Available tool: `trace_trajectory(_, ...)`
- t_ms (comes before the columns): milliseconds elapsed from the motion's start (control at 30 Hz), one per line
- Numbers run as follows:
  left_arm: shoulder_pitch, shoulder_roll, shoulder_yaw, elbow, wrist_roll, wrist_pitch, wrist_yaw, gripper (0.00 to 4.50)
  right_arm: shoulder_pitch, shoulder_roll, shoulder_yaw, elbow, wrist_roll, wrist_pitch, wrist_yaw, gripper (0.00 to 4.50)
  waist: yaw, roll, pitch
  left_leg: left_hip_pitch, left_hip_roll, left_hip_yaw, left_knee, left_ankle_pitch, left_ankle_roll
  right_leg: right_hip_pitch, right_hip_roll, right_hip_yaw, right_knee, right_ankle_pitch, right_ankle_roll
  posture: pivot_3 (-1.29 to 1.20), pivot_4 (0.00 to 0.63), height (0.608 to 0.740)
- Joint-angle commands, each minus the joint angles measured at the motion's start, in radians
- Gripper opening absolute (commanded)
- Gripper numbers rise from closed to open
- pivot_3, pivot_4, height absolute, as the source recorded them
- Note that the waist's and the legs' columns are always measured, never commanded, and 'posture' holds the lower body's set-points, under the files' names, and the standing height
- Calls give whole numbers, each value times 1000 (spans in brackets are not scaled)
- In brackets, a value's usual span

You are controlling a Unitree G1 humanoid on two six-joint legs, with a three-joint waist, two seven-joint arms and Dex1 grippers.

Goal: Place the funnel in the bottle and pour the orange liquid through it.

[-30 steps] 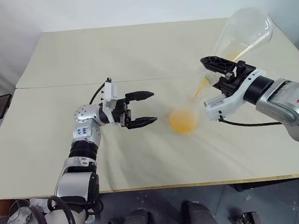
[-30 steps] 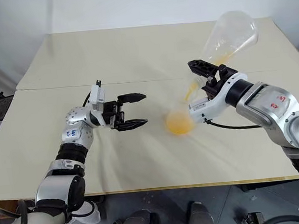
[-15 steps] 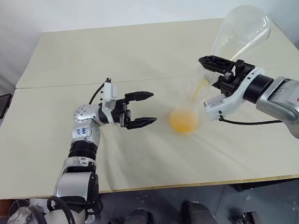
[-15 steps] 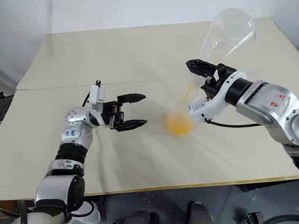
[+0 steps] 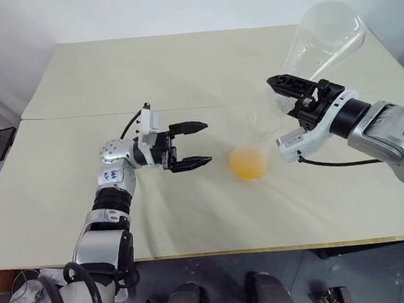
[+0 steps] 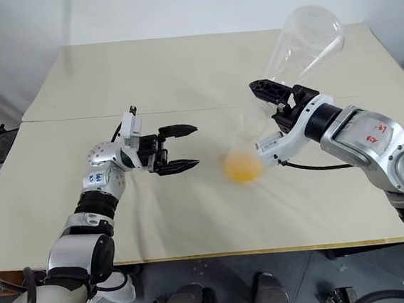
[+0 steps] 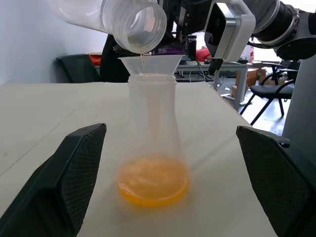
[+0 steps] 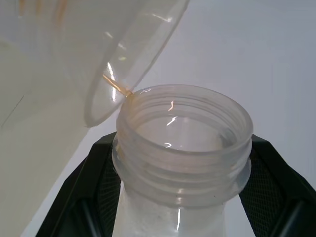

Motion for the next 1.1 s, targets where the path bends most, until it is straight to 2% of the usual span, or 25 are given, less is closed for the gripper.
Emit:
trace_trajectory(33,-25,8,7,-7,4,-10,-4,4500,-28,-18,-46,-13,1,-8,-21,2810,0,0,0,0,0,0,0,0,0,0,0,0,0,0,0,0,150,740)
trace_trajectory(400,-29,16,10,-5,5,-18,-13,4500,-10,26,-57,-35,55,44,11,2810,0,0,0,0,0,0,0,0,0,0,0,0,0,0,0,0,150,740)
trace_trajectory(600,-29,29,35,-21,-24,-3,-17,4500,35,208,-134,-137,232,305,99,2810,0,0,0,0,0,0,0,0,0,0,0,-1,1,0,0,0,150,740)
trace_trajectory(867,-18,14,87,-68,-87,78,13,4500,58,352,-204,-247,369,595,155,2810,2,0,0,0,0,-2,1,0,0,1,0,-1,1,0,0,0,150,740)
trace_trajectory(1100,-14,12,105,-87,-107,127,32,4500,64,465,-317,-264,510,876,132,2810,1,0,0,0,0,-3,1,0,0,1,0,-2,2,0,0,0,150,740)
